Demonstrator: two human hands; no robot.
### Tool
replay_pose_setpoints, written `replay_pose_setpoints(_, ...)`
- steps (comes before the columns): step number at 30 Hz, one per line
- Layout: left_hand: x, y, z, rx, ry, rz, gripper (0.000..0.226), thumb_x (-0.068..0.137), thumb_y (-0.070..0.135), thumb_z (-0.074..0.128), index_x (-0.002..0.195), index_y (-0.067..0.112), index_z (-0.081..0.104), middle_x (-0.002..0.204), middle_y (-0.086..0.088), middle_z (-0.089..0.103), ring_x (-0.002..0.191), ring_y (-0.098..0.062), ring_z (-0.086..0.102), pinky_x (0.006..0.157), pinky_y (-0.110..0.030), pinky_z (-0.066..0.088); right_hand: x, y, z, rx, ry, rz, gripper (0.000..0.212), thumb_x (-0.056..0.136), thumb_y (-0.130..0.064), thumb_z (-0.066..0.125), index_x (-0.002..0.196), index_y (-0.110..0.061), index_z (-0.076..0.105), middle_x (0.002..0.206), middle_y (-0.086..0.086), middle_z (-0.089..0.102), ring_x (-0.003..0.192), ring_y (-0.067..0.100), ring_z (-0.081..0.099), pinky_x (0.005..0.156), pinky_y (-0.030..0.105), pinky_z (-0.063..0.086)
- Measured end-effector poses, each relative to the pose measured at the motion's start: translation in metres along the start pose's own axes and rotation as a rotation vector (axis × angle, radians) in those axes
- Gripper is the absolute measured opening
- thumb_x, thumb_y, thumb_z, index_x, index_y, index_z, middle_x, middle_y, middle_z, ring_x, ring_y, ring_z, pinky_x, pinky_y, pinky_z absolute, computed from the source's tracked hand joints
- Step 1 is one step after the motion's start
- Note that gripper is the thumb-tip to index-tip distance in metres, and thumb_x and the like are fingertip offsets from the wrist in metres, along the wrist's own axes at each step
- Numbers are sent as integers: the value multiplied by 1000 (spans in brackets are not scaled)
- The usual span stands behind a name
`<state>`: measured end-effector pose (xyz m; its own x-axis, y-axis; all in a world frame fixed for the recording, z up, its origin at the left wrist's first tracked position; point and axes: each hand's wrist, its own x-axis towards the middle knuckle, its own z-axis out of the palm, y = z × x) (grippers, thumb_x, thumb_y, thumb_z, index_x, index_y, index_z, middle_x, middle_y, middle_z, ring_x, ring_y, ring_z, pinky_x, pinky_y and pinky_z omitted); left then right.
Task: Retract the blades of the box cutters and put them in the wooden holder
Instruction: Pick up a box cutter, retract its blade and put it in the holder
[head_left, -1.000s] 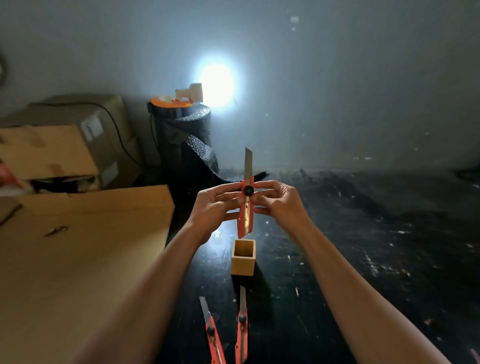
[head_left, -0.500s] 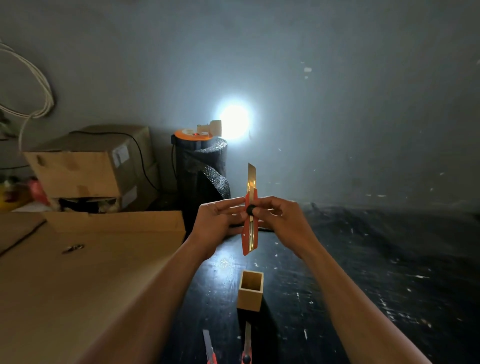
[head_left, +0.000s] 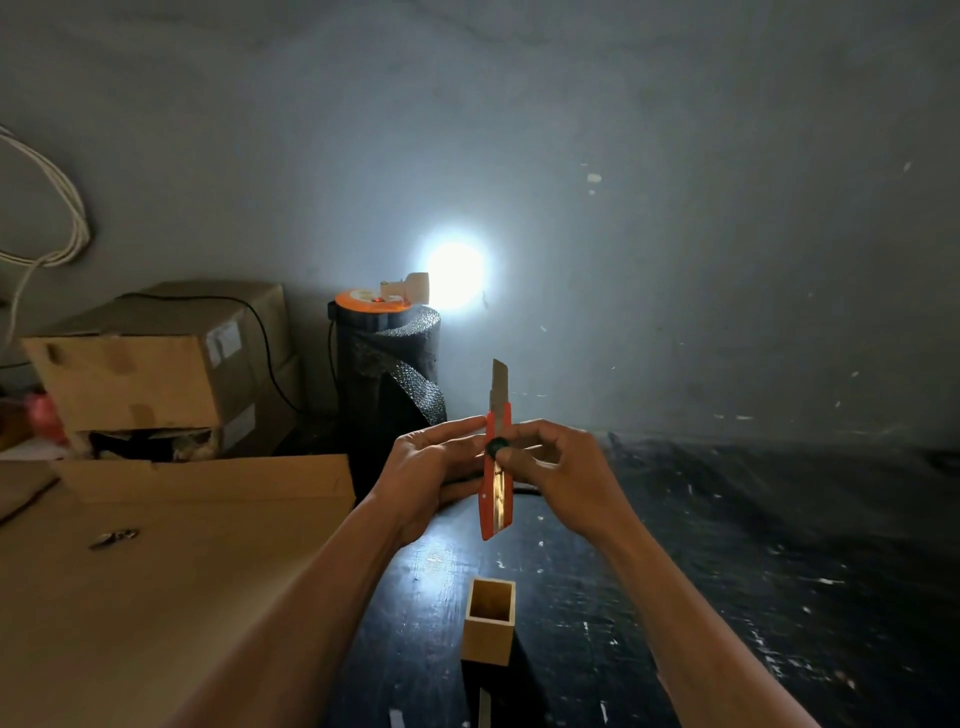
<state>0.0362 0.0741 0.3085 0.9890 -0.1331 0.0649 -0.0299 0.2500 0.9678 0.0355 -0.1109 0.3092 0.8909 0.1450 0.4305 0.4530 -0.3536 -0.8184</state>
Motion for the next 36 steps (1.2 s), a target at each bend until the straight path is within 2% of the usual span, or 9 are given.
replay_pose_setpoints(2, 0, 3, 1, 39, -5, 31, 25, 95, 8, 67, 118, 10, 78, 107, -17, 81, 96, -35, 80, 79, -42, 66, 1, 2, 0, -37, -19, 7, 19, 94, -28, 72, 111, -22, 77, 106, -7, 78, 94, 11, 75, 84, 20, 59)
replay_pose_setpoints(8, 2, -1, 1, 120, 45, 48, 21, 94, 6, 69, 111, 9, 81, 102, -19, 81, 95, -37, 79, 83, -50, 65, -1, 5, 1, -78, -114, 30, 12, 93, -24, 73, 105, -26, 74, 102, -12, 76, 93, 13, 75, 86, 25, 62)
replay_pose_setpoints(12, 6, -2, 0, 141, 110, 59, 21, 93, 6, 70, 110, 10, 81, 96, -15, 83, 89, -31, 81, 79, -47, 66, -9, 7, 5, -61, -164, 40, 14, 93, -20, 73, 97, -33, 71, 95, -17, 75, 88, 5, 75, 77, 15, 59)
replay_pose_setpoints(15, 9, 0, 1, 136, 144, 56, 21, 93, 3, 69, 109, 9, 81, 90, -15, 83, 81, -27, 82, 68, -38, 67, -16, 12, 9, -60, -164, 51, 12, 93, -22, 73, 99, -32, 73, 98, -13, 77, 90, 7, 75, 80, 17, 58)
replay_pose_setpoints(23, 12, -7, 4, 132, 142, 83, 22, 95, 4, 69, 114, 9, 79, 95, -15, 83, 83, -29, 82, 69, -38, 67, -26, 23, 16, -52, -110, 64, 16, 87, -30, 78, 102, -32, 72, 101, -17, 76, 97, 4, 73, 90, 21, 57)
replay_pose_setpoints(28, 14, -3, 8, 78, 113, 76, 24, 93, -1, 69, 116, 5, 76, 96, -17, 83, 81, -27, 82, 67, -40, 67, -26, 23, 15, -16, -124, 54, 19, 93, -20, 73, 99, -38, 73, 96, -21, 75, 98, -1, 70, 78, 16, 58)
replay_pose_setpoints(31, 14, -2, 8, 72, 116, 87, 26, 93, -1, 69, 117, 3, 75, 96, -16, 83, 81, -27, 82, 66, -39, 67, -27, 22, 14, -3, -128, 41, 25, 96, -19, 70, 105, -43, 69, 106, -20, 73, 100, -2, 70, 81, 18, 59)
replay_pose_setpoints(34, 15, -1, 10, 65, 115, 99, 26, 94, -2, 68, 118, 2, 75, 96, -17, 83, 79, -26, 82, 65, -38, 67, -27, 23, 15, 1, -64, 45, 21, 89, -32, 77, 106, -36, 66, 106, -19, 74, 99, 4, 72, 87, 24, 60)
replay_pose_setpoints(36, 15, -1, 12, 64, 105, 101, 27, 94, -2, 68, 119, 2, 75, 98, -17, 83, 80, -25, 82, 65, -37, 67, -25, 23, 15, 16, -62, 61, 13, 90, -25, 76, 102, -28, 71, 101, -15, 76, 94, 4, 73, 85, 27, 62)
